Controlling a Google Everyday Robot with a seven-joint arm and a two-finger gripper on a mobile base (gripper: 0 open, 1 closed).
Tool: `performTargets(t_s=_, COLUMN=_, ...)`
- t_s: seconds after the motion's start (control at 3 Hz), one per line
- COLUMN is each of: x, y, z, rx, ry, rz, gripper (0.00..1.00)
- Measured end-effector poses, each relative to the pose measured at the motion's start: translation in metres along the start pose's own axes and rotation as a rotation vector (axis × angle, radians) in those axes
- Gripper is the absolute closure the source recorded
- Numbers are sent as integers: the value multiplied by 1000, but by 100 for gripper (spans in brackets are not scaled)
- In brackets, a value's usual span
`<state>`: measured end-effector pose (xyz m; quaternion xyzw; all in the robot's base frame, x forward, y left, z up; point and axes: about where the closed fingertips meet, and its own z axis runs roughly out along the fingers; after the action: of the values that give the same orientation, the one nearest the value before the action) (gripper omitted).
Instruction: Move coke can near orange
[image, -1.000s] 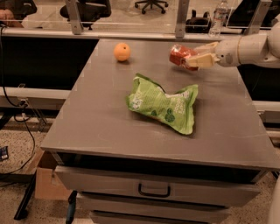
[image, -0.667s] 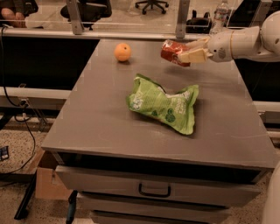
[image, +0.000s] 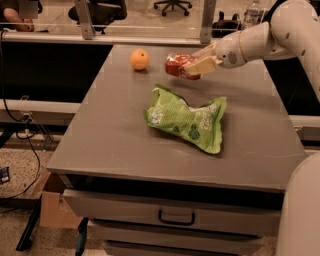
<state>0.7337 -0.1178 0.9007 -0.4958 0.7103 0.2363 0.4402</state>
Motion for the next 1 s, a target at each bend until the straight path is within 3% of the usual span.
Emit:
performTargets(t_s=0.33, x=2, y=4, z=19, rx=-4, ry=40, rz=14, gripper=100)
performTargets(t_s=1.0, x=-13, y=-6, z=46, rx=63, ry=58, rz=53, gripper=100)
